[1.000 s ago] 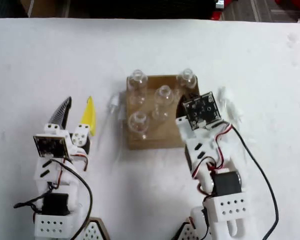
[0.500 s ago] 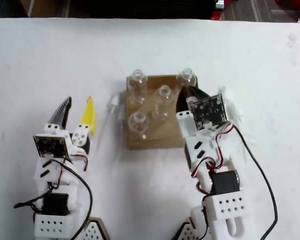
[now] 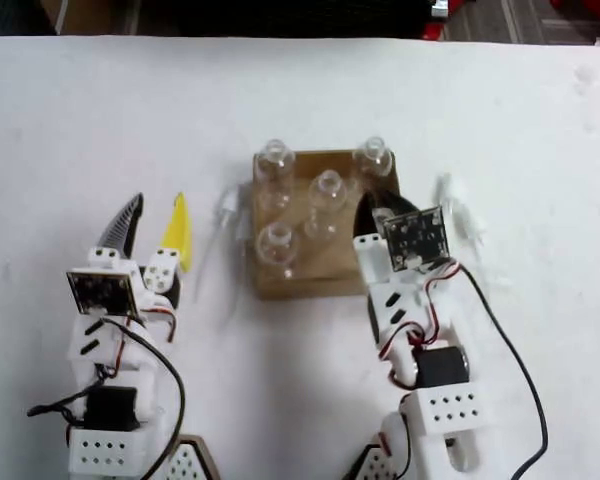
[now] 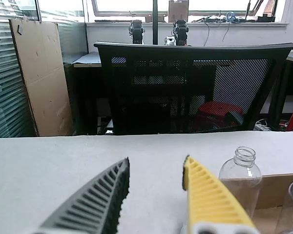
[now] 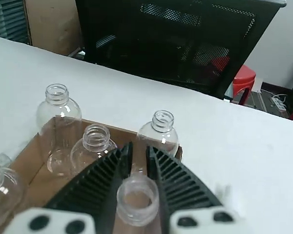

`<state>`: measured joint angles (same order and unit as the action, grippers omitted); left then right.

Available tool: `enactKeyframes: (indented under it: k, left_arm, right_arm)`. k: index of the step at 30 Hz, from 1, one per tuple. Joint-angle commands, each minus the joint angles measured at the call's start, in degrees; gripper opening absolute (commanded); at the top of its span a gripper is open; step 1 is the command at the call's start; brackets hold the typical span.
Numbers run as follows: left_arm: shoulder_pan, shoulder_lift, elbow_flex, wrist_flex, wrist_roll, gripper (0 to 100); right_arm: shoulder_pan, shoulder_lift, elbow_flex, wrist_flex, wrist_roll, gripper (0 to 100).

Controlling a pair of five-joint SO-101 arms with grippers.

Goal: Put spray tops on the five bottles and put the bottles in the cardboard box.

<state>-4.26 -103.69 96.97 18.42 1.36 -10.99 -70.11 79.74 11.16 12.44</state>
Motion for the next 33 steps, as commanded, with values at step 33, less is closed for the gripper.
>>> enactKeyframes:
  k: [33]
  left_arm:
    - [0.7,-1.0,0.0,0.2,-0.7,17]
  right_arm:
    - [2.7,-0.5,4.4,-3.1,-0.3,3.6]
